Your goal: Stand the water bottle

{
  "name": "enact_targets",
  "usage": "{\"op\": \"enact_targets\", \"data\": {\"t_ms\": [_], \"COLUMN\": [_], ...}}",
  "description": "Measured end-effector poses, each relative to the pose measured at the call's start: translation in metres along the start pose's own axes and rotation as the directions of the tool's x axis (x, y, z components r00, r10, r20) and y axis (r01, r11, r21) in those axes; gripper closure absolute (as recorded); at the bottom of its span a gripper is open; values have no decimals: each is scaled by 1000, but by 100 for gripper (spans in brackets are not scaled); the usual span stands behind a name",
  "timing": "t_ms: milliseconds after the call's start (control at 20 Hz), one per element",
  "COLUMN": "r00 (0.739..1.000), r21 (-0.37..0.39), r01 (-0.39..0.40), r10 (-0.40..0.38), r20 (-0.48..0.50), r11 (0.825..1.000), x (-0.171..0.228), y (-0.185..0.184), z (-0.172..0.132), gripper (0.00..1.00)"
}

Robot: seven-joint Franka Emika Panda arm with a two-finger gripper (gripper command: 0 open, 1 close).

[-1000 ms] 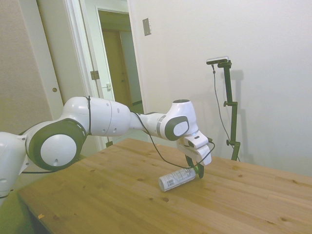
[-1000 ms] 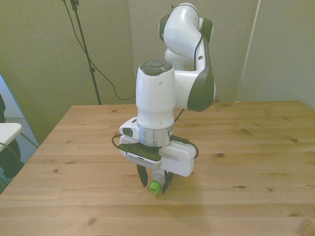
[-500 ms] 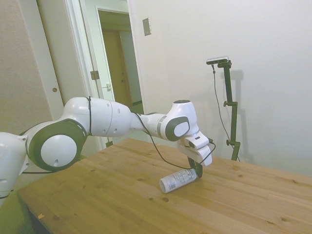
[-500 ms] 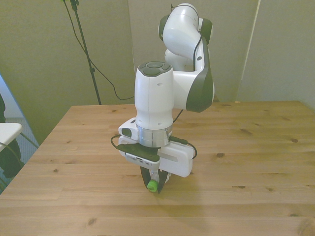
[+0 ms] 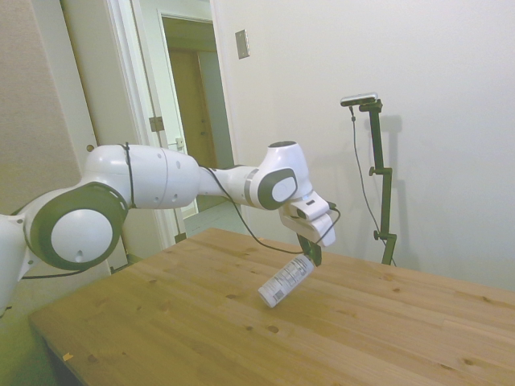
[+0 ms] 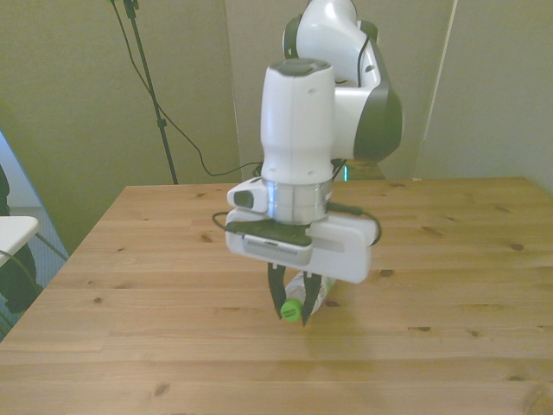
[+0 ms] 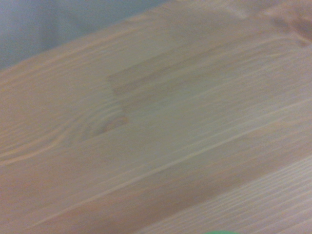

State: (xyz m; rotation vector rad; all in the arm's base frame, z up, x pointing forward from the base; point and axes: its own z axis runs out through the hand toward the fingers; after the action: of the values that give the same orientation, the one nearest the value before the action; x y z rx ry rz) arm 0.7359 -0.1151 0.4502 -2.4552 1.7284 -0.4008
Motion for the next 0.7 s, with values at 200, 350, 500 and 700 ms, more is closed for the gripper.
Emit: {"op": "enact_targets", "data": {"t_ms": [200,350,500,700], "r00": [997,985,964,927], "r21": [86,148,200,264], "r01": [40,60,72,83], "r10": [-33,-34,-17,23], "r20": [-71,-171,-265,-375], "r11": [996,987,977,961], "x": [-59,-98,-130,-158], "y": [-13,-10,5,28], "z": [-50,-79,-91,-96], "gripper": [100,100,100,100]}}
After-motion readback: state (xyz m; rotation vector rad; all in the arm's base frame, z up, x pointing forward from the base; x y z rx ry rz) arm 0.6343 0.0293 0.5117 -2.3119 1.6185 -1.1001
